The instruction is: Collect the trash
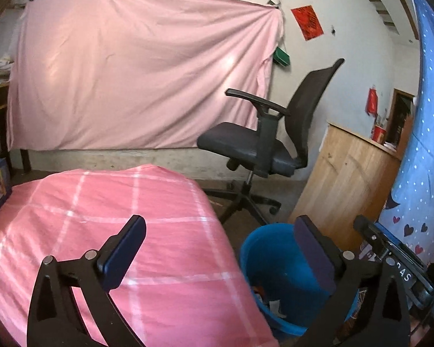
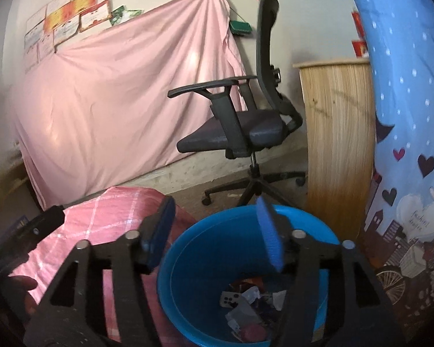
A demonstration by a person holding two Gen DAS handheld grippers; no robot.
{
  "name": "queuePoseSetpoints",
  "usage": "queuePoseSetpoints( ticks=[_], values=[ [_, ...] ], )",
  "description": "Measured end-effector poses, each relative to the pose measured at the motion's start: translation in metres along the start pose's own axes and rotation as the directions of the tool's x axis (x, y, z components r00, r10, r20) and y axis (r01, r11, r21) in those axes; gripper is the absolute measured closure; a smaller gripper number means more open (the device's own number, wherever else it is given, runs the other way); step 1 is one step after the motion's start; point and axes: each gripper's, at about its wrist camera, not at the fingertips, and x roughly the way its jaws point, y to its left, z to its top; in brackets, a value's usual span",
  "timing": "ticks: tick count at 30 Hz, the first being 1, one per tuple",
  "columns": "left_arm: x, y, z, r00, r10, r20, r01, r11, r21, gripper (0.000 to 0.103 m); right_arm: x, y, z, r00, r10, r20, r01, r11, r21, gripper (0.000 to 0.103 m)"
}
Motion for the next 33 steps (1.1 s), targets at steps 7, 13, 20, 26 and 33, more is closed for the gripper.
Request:
queuePoseSetpoints(
  ticks=[7, 13, 20, 26, 33],
  values=[
    [-0.018, 0.019, 0.0, 0.999, 0.045, 0.018, -0.045, 0.999, -0.018, 0.003, -0.015, 0.012, -0.005, 0.998, -0.049, 0.041, 0.05, 0.998, -0.024, 0.0],
    [-0.047, 0.03, -0.001, 0.996, 0.066, 0.06, -0.067, 0.998, 0.008, 0.003, -0.036, 0.021, -0.011, 0.995, -0.05, 0.082, 0.053, 0.998, -0.038, 0.0],
    [-0.087, 0.036, -0.005, 0.99, 0.078, 0.118, -0.084, 0.996, 0.043, 0.002, -0.077, 0.032, -0.014, 0.986, -0.056, 0.159, 0.064, 0.997, -0.041, 0.0],
    [-0.119, 0.04, -0.01, 0.984, 0.084, 0.158, -0.093, 0.995, 0.047, 0.002, -0.106, 0.046, -0.017, 0.986, -0.037, 0.161, 0.05, 0.996, -0.076, 0.0],
    [-0.15, 0.049, -0.028, 0.982, 0.096, 0.162, -0.107, 0.992, 0.06, 0.002, -0.136, 0.063, -0.038, 0.991, -0.034, 0.13, 0.046, 0.995, -0.094, 0.0]
  ],
)
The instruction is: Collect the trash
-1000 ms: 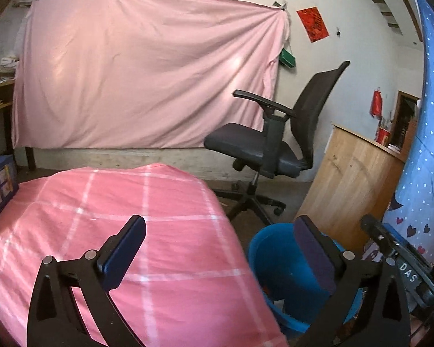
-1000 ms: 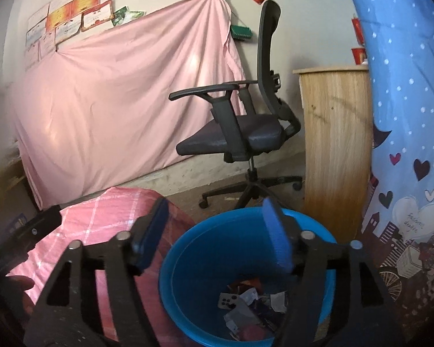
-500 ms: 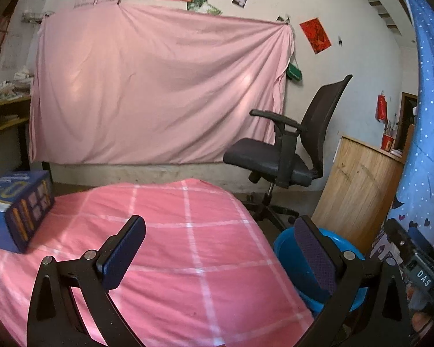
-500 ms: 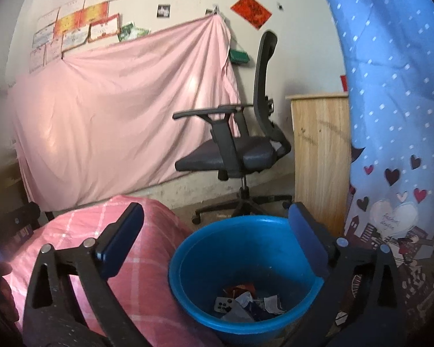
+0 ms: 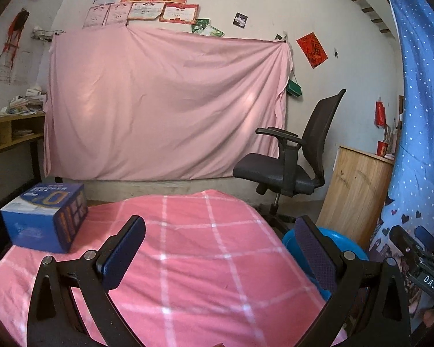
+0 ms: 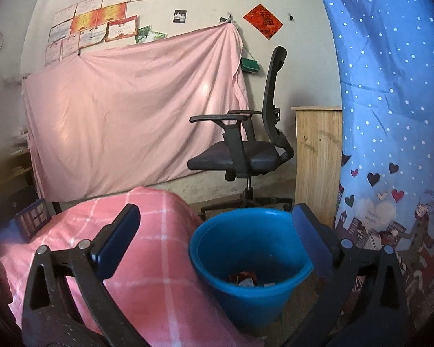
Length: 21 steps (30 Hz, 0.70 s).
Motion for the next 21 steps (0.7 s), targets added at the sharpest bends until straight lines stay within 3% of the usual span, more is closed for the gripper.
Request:
queuePoseSetpoints(
  ticks=[13, 21],
  values=[
    [-0.049, 0.028, -0.032, 0.999, -0.003, -0.038, 0.003, 1.0, -0.002, 0.002, -0.074, 0.043, -0.042, 0.999, -0.042, 0.012, 0.042, 0.999, 0.005, 0.0],
    [-0.082, 0.04, -0.053, 0.999, 0.02, -0.026, -0.018, 0.999, 0.046, 0.002, -0.097, 0.057, -0.054, 0.998, -0.056, 0.037, 0.056, 0.998, -0.01, 0.0]
  ],
)
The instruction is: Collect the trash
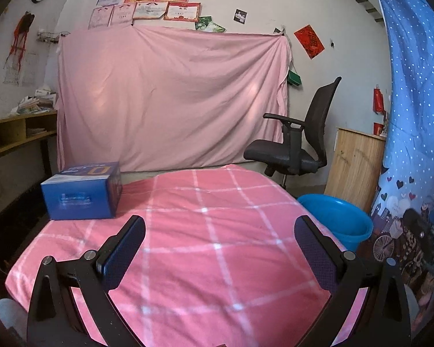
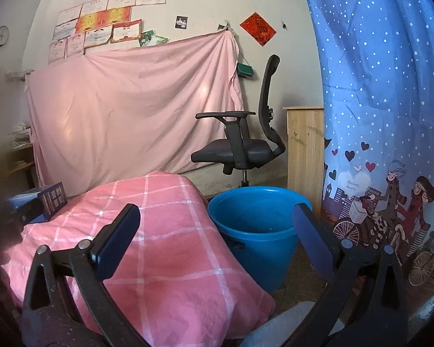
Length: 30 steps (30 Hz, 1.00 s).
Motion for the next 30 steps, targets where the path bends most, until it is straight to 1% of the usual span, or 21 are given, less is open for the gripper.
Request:
queuePoseSetpoints(
  ticks=[4, 11, 14, 19, 24, 30],
  values=[
    [-0.009, 0.003, -0.007, 1.0, 0.003, 0.007, -0.003, 1.0, -0.004, 0.002, -0.006, 0.011, -0.003, 1.0, 0.025, 0.013, -0.025, 0.999, -0.028, 0.0],
    [-0.015, 0.005, -0.015, 0.999, 0.026, 0.028, -0.026, 1.0, 0.001, 0.002, -0.004, 0.024, -0.01, 0.999, 0.039, 0.004, -0.039, 0.997, -0.063, 0.0],
    [-0.016, 0.006, -0.019, 0.999, 0.026, 0.03, -0.026, 1.0, 0.0, 0.002, -0.003, 0.025, -0.013, 0.999, 0.039, 0.006, -0.038, 0.996, -0.076, 0.0],
    [-0.016, 0.004, -0.028, 0.999, 0.034, 0.033, -0.035, 0.999, 0.032, 0.002, -0.004, 0.027, -0.016, 0.999, 0.033, 0.016, -0.031, 0.996, -0.088, 0.0],
    [-0.014, 0.01, -0.032, 0.999, 0.037, 0.026, -0.037, 0.999, 0.006, 0.002, -0.004, 0.027, -0.021, 1.0, 0.025, 0.018, -0.023, 0.996, -0.09, 0.0],
    [-0.015, 0.012, -0.034, 0.999, 0.046, 0.029, -0.046, 0.999, 0.007, 0.002, -0.005, 0.029, -0.022, 0.999, 0.033, 0.021, -0.031, 0.995, -0.098, 0.0]
  ],
)
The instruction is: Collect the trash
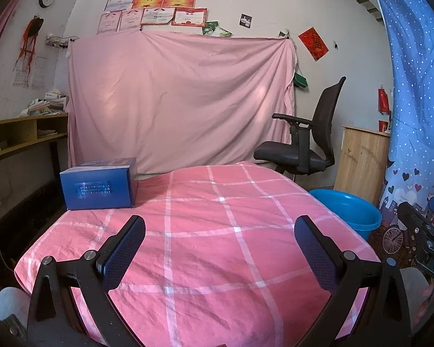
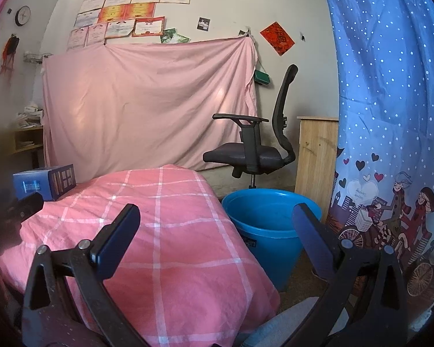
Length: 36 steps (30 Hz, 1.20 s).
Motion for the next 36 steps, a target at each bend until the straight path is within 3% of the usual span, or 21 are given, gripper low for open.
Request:
queuePoseSetpoints(
  ticks=[36],
  values=[
    [-0.0048, -0.004, -0.0026, 1.0, 0.001, 0.023, -0.001, 1.0, 0.025, 0.002, 0.0022, 0.0031, -0.0029, 1.0, 0.003, -0.011, -0.003, 1.0, 0.0, 0.0]
  ],
)
